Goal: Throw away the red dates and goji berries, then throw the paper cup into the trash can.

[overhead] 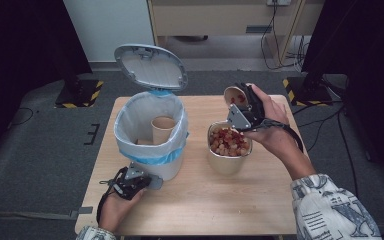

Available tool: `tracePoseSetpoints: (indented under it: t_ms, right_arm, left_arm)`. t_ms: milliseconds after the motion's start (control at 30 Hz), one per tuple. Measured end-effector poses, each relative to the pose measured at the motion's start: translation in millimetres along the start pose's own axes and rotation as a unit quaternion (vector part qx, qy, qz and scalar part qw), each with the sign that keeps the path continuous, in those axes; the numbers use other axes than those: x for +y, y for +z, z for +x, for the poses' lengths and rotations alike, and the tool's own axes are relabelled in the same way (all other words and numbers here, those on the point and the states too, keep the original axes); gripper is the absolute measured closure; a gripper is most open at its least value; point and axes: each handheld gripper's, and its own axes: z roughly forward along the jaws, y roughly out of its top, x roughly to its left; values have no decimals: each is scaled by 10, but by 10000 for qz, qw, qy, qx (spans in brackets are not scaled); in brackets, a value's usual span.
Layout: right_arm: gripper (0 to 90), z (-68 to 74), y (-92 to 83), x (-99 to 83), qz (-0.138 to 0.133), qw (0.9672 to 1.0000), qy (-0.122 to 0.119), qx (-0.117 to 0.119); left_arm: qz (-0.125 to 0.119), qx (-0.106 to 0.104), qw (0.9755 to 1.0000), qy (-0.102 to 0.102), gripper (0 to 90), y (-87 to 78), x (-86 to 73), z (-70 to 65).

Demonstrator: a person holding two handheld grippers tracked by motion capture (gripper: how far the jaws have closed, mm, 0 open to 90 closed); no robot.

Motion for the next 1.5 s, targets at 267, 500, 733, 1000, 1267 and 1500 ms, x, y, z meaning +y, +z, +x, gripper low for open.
tracePoseSetpoints:
  t_ms: [267,500,733,1000,1267,1500]
  right_arm:
    - [285,-32,10,14,-123,9988,467,75]
    - [283,-56,24,5,-193,9964,819,136]
    - [283,-71,34,10,-245,9935,1088,227]
    - [282,-81,48,35,-358,9890,1391,350]
    - [282,-104,57,68,-448,9830,1711,489]
    - [282,-129,67,97,-540,9771,1964,611]
  left_arm:
    - [2,-5,10000,-2,898,-1,0,1]
    - [3,-6,10000,-2,898,0,0,1]
    - [2,-8,10000,-6,898,0,0,1]
    - [0,-1,10000,-2,898,0,0,0]
    - [0,1,10000,-2,898,0,0,0]
    - [6,-3,10000,0,898,-1,0,1]
